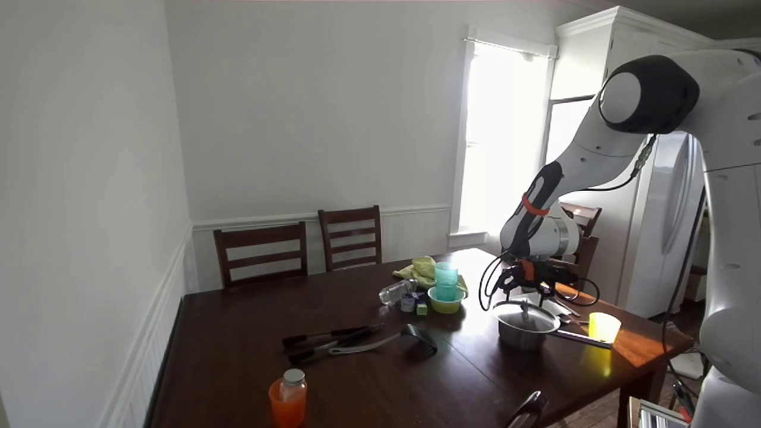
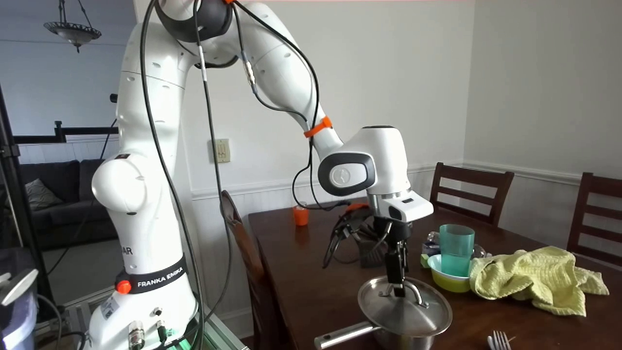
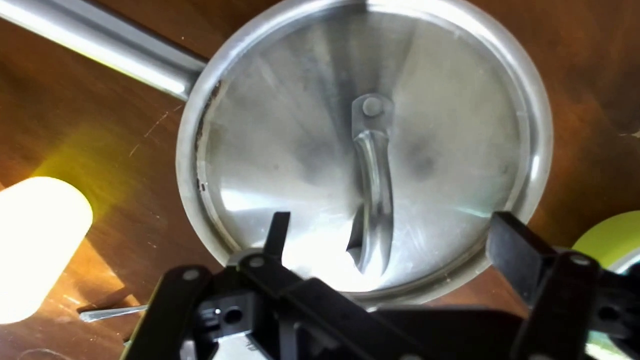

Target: Remove the lid from the pot and put it on the table to the left of the pot

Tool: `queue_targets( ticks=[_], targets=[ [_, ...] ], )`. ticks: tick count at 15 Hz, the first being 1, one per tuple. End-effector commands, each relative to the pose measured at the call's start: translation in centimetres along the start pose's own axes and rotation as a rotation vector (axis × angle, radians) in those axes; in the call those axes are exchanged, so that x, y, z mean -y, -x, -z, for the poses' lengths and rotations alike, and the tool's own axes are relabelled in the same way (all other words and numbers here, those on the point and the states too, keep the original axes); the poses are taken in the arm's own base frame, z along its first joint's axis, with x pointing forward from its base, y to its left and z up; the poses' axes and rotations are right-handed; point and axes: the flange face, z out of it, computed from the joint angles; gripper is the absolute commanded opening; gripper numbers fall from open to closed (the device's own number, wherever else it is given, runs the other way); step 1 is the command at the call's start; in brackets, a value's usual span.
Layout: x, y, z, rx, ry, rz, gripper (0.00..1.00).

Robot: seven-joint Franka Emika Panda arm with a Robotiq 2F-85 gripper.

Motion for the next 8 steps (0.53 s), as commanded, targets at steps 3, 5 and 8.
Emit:
queue_targets(
  ticks=[3, 5, 8],
  targets=[
    [0.37, -1.25, -1.31, 0.013, 0.003, -0.014, 0.59],
    [0.31, -1.51, -1.38, 0.014, 0.006, -0.018, 0.44],
    [0.25, -1.80, -1.22, 0.012, 0.008, -0.024, 0.23]
  ],
)
